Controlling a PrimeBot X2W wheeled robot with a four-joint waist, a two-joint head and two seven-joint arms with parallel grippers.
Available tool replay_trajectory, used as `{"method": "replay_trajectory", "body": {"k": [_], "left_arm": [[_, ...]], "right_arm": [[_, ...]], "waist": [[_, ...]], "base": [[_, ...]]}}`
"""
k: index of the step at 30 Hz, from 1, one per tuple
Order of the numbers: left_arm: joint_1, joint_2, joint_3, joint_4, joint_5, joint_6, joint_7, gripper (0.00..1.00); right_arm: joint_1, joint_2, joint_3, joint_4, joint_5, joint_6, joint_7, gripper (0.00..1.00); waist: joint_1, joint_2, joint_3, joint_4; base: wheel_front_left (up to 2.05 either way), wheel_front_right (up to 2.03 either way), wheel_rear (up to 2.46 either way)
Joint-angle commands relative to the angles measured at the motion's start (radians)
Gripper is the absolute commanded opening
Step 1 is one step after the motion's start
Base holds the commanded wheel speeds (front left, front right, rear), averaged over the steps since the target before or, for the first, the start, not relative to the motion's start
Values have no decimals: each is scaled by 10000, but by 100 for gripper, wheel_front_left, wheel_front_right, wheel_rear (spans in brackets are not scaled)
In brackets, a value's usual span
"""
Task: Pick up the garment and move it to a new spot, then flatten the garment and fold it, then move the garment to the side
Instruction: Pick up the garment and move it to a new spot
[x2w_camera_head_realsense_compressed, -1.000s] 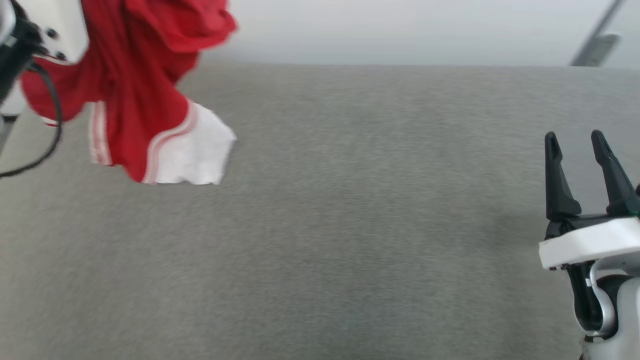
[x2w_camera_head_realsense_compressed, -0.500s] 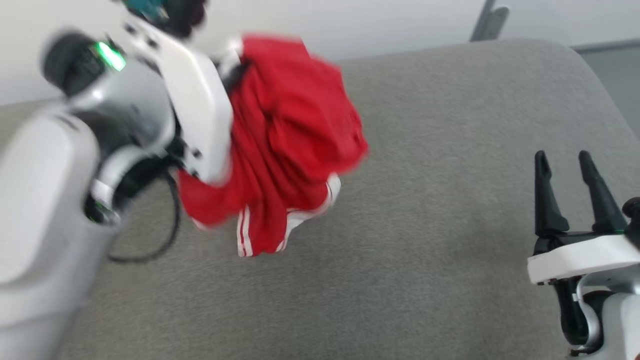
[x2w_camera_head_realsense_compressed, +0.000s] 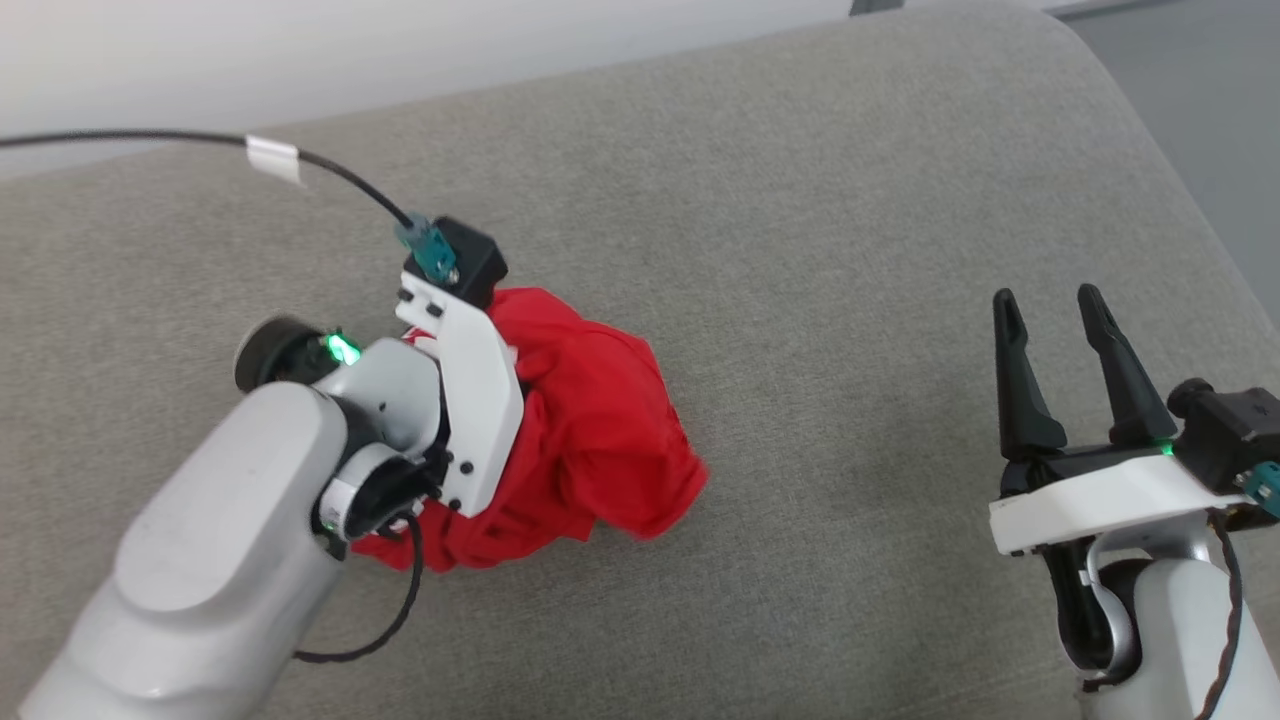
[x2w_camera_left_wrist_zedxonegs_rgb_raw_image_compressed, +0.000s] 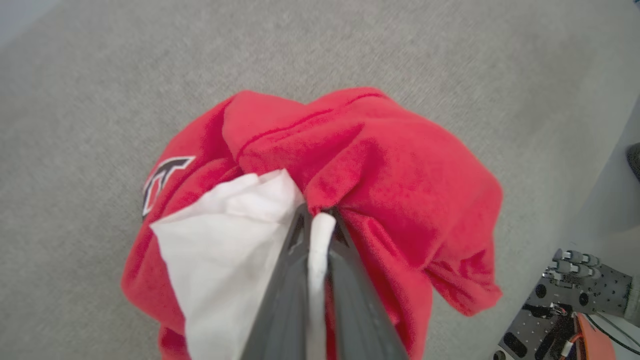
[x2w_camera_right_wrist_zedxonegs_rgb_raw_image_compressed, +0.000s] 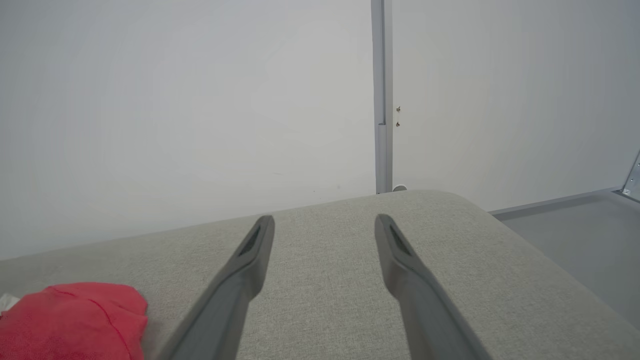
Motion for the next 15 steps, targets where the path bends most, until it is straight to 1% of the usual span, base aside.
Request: {"method": "replay_trajectory", "body": {"k": [1, 9, 10, 11, 12, 13, 15], "left_arm": [[133, -74, -70, 236, 127, -76, -74, 0], [-1, -479, -482, 2315, 227, -463, -574, 0], [-26, -548, -516, 2468, 200, -503, -672, 13], [-57, -614, -494, 2586, 153, -538, -811, 36], [-99, -694, -445, 2670, 59, -582, -944, 78], [-151, -752, -402, 2708, -16, -608, -1060, 100], [-328, -743, -346, 2671, 96, -668, -1382, 100]], "right_arm": [[-125, 41, 51, 78, 72, 1, -103, 100], [-540, 86, 326, 494, 123, 1, -387, 100], [-584, 86, 363, 532, 113, 1, -407, 100], [-608, 84, 381, 570, 106, 1, -437, 100], [-607, 83, 400, 610, 115, 1, -467, 100], [-596, 86, 409, 646, 184, 1, -464, 100], [-553, 30, 385, 672, 134, 1, -463, 100]], "waist": [[0, 0, 110, -98], [0, 0, 332, -197], [0, 0, 333, -180], [0, 0, 323, -141], [0, 0, 287, -78], [0, 0, 238, -4], [0, 0, 133, 151]], "base": [[0, 0, 0], [0, 0, 0], [0, 0, 0], [0, 0, 0], [0, 0, 0], [0, 0, 0], [0, 0, 0]]}}
